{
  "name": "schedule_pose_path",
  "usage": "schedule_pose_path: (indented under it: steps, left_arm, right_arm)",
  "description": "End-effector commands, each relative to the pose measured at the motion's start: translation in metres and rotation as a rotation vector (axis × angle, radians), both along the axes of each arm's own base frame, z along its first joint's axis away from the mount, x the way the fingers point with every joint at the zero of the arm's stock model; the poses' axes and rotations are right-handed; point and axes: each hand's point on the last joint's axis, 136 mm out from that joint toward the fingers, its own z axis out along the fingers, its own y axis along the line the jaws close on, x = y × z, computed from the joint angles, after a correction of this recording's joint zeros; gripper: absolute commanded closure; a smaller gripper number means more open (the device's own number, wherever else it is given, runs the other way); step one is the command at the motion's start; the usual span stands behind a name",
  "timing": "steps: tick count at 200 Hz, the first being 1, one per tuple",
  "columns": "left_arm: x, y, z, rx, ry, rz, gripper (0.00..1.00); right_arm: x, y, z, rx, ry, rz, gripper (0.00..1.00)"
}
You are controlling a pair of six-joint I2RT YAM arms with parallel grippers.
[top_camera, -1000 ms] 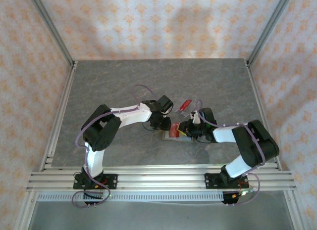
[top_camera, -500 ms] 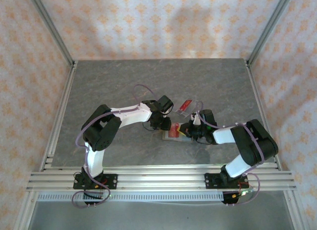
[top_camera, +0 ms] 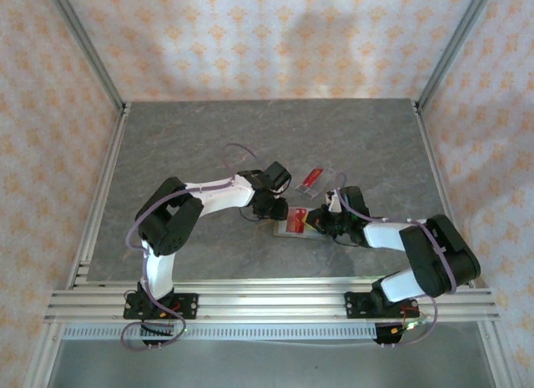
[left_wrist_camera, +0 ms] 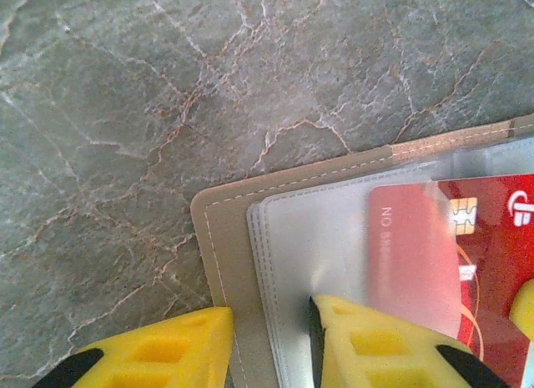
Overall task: Put the credit cards into the card holder
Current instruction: Insert the credit card into the card slot.
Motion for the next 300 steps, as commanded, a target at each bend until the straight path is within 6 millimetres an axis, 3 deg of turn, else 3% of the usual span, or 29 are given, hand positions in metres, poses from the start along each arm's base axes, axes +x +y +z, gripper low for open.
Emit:
schedule_pose_path:
  steps: [1,221,296,300]
  left_arm:
    - [-0.025,0.037,-0.054,0.176,0.100,0.034,0.68]
    - [-0.036,0.020,-0.054,0.081,0.125,0.062,0.62]
    - [-0.025,0.034,-0.023,0.056,0.085,0.107,0.62]
    - [-0.023,0.033,-0.012,0.037,0.067,0.107,0.62]
  right_arm:
    - [-0.014,-0.004,-0.013,-0.051,0.040,0.028,1.00]
    - [-0.003,0.016,-0.011,-0.054,0.025,0.028,1.00]
    - [-0.008,0.010,-0.022,-0.087,0.047,0.015,1.00]
    - [-0.008,0.010,-0.022,-0.087,0.048,0.017,1.00]
